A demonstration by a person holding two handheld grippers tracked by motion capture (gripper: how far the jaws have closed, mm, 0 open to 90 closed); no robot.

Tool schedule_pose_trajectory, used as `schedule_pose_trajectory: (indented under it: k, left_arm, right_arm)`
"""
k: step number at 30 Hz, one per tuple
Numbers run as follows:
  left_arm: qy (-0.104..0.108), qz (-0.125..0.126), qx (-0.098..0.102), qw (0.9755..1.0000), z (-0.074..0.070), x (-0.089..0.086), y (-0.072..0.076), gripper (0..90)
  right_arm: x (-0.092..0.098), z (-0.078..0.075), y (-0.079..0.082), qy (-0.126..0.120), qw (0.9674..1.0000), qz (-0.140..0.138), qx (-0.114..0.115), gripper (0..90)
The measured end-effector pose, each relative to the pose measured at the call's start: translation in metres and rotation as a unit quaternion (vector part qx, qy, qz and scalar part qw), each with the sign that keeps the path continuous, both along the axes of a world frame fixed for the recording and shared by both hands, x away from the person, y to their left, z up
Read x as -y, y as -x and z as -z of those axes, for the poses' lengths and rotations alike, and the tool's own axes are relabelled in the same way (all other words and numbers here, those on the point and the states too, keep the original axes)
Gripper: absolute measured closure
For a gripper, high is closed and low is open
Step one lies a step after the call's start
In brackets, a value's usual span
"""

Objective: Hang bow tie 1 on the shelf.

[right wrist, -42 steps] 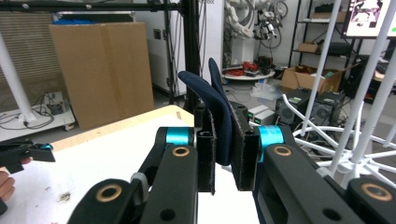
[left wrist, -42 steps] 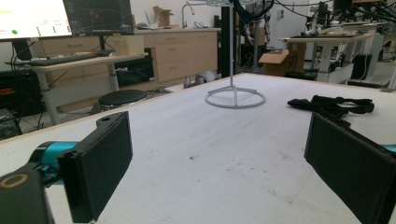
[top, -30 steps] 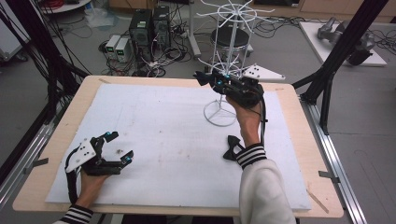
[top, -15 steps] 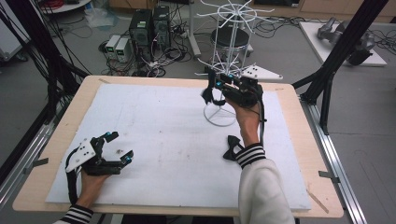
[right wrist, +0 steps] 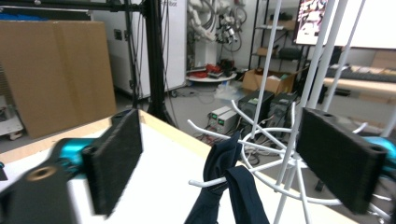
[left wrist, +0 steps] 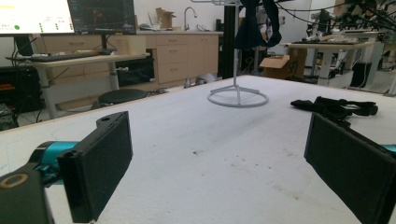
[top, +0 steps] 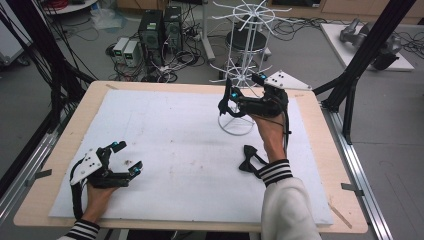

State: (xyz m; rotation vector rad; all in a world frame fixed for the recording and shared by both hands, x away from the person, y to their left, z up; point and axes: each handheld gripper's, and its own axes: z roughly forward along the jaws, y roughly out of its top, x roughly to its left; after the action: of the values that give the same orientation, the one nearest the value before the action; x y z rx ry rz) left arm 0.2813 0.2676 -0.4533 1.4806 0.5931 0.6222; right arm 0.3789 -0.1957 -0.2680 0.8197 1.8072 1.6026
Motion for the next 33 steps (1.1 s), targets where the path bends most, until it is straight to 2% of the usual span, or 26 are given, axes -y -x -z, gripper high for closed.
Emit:
schedule_pose_trajectory:
  k: [4, 14, 24, 33]
  left_arm:
    - [-0.003, 0.001, 0.002, 1.0, 0.0, 0.0, 0.0, 8.2]
    - [-0.002, -0.001, 0.003, 1.0, 0.001, 0.001, 0.001, 8.2]
    - [-0.003, -0.001, 0.003, 1.0, 0.001, 0.0, 0.001, 8.2]
    - [-0.002, -0.002, 0.003, 1.0, 0.001, 0.0, 0.001, 8.2]
  right_arm:
    - [0.007, 0.001, 0.01, -0.005, 1.0, -0.002, 0.003, 12.3]
    - [0.038, 0.01, 0.041, 0.006, 0.9997, 0.007, 0.023, 11.8]
    - [0.069, 0.033, 0.071, 0.017, 0.9994, 0.02, 0.022, 11.8]
    - [0.092, 0.055, 0.088, 0.018, 0.9992, 0.034, 0.013, 11.8]
